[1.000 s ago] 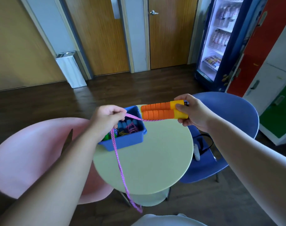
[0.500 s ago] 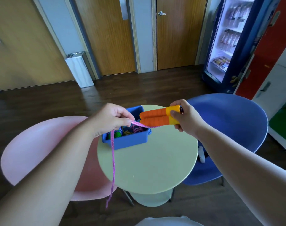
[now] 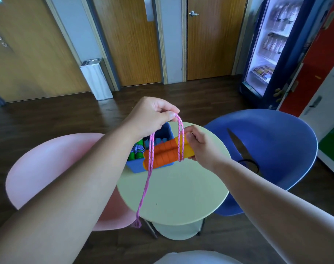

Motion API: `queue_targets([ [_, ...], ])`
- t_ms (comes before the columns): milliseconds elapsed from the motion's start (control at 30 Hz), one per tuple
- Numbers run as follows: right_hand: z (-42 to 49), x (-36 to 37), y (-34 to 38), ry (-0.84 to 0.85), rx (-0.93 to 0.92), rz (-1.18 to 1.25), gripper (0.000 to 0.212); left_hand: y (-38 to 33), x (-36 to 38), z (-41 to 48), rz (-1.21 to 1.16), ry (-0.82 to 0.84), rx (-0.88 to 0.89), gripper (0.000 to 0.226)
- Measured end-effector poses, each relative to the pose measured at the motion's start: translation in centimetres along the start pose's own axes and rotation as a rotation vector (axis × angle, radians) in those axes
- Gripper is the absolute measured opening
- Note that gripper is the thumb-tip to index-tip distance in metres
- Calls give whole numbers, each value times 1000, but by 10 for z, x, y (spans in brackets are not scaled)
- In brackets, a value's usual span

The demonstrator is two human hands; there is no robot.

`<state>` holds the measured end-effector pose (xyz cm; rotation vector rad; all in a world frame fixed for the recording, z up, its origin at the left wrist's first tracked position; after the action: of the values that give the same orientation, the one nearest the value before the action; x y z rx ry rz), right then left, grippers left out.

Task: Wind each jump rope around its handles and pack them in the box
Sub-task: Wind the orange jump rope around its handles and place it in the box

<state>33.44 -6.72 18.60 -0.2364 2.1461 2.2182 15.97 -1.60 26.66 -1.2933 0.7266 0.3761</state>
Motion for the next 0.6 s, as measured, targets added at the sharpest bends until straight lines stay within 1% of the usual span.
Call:
queue_targets([
  [167,-3,12,-11,-43,37,116,24,6,2,4,127,-32,-40,15],
  [267,-8,18,-18,-55,0,190,26,6,5,7,290,-29,-27,15],
  [367,-12,19,-18,-46,-54,281,36,7,11,10,357,12,-44,15],
  [433,-11,18,-15,-71,-99,295,40,6,14,12,391,39,-53,16],
  [500,-9,19,-11,-92,-136,258,36,6,15,15,419,46,-63,16],
  [600,-8,19,-9,-65,-175,258,28,9,17,20,431,54,-71,17],
])
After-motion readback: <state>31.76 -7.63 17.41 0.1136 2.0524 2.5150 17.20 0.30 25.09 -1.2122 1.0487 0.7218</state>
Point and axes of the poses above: each hand's wrist, its own z-axis towards the middle knuckle, its own x-axis out of the palm, y = z × x, the point moved 3 cm from there along z, towards the middle knuckle, and after that the axes turned 12 degrees about z, right-handed, at the moved point
